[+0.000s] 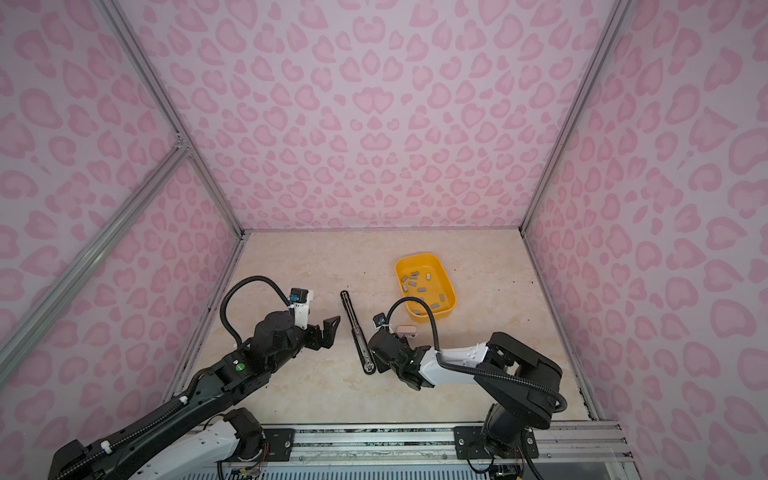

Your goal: Load the staples into the stapler

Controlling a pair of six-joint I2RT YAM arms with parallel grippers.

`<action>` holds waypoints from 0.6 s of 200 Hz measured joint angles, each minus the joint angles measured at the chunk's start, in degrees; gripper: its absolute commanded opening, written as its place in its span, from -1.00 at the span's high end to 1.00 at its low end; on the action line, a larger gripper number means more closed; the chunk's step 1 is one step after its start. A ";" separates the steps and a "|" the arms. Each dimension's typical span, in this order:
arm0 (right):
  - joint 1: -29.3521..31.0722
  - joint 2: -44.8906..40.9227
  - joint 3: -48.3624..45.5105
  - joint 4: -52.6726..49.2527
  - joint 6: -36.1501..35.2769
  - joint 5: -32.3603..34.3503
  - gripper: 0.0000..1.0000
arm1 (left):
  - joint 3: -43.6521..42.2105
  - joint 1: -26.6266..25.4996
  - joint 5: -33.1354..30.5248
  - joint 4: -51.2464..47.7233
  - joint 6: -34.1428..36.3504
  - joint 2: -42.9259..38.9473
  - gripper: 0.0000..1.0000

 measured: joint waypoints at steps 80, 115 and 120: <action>0.13 -0.98 0.98 -2.73 4.28 0.17 -0.39 | -1.05 -0.02 1.60 0.09 -0.48 -3.69 -0.96; 0.76 -7.19 0.81 -5.25 6.75 0.31 -0.61 | 1.86 -0.02 -1.01 -1.68 -5.25 -3.06 -0.95; 0.87 -8.41 0.81 -5.73 7.17 0.24 -0.62 | 2.60 -0.02 -1.42 -2.36 -6.14 -2.71 -0.95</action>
